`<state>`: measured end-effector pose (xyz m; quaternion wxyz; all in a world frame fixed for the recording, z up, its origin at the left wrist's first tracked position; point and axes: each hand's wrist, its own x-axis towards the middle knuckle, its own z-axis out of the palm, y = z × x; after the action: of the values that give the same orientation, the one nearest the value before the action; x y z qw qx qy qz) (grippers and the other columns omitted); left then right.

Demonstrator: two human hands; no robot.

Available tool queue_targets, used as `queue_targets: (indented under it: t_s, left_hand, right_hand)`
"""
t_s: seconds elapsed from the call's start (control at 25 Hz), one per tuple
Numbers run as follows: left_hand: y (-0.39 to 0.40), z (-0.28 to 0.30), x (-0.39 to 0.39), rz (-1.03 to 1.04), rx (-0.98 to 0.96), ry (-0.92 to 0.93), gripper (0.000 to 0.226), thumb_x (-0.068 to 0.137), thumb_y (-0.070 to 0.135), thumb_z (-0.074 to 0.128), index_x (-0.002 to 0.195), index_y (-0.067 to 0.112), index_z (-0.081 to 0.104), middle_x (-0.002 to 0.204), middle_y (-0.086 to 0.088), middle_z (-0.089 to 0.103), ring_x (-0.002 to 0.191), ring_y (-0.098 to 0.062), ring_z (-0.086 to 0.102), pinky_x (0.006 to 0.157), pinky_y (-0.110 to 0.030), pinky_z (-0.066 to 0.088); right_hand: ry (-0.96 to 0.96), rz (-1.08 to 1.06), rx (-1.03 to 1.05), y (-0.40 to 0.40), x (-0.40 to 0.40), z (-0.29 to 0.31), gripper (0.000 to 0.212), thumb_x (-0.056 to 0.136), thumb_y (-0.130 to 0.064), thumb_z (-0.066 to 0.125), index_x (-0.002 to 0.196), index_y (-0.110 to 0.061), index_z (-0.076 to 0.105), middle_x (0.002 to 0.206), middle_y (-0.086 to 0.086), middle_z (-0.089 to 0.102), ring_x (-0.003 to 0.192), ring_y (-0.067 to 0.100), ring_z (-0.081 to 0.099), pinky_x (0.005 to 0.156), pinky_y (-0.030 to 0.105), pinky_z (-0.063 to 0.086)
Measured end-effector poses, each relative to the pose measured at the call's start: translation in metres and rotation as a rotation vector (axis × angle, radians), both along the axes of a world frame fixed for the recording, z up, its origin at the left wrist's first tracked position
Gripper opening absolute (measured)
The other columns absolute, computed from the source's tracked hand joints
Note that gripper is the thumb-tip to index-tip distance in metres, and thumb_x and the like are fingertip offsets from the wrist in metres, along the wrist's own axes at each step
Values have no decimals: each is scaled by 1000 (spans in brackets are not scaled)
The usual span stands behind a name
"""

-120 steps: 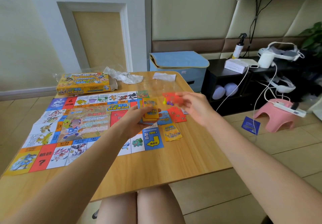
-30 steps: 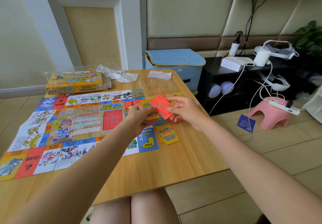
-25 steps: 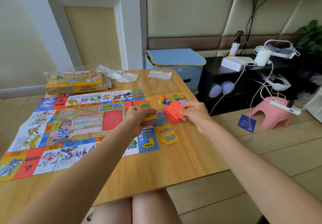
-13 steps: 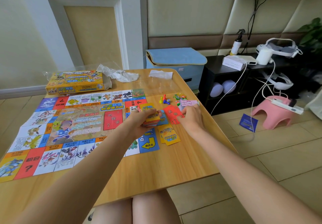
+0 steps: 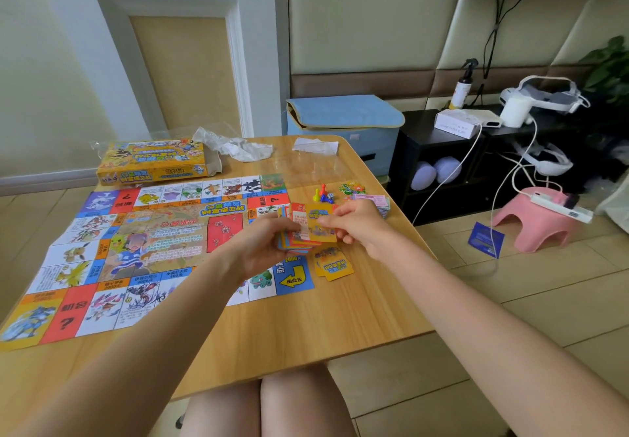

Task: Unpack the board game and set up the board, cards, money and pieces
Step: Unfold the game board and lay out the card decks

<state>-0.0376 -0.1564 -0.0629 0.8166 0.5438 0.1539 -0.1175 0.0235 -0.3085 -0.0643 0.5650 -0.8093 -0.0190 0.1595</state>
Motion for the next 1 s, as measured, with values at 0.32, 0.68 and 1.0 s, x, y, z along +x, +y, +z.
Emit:
queue_targets:
  t_s: [0.32, 0.68, 1.0]
  left_hand:
    - [9, -7, -6, 85, 184, 50, 14, 89, -4, 50, 93, 9, 51, 91, -16, 65, 72, -24, 68, 60, -35, 58]
    - [1, -3, 2, 92, 253, -46, 10, 89, -1, 55, 91, 8, 53, 89, -14, 65, 75, -25, 65, 67, -37, 57]
    - [-18, 0, 22, 70, 203, -59, 9, 90, 4, 57, 96, 10, 56, 86, -9, 66, 63, -19, 67, 53, -28, 55]
  right_hand:
    - [64, 216, -269, -20, -13, 5, 21, 79, -7, 73, 76, -8, 52, 60, 3, 51, 46, 8, 43, 41, 17, 34]
    - [14, 156, -132, -8, -18, 10, 27, 87, -32, 65, 93, -6, 59, 73, 5, 60, 52, 17, 55, 41, 19, 35]
    - [-76, -80, 133, -12, 3, 7, 26, 84, -9, 67, 108, 0, 63, 75, 4, 62, 49, 13, 52, 41, 19, 37]
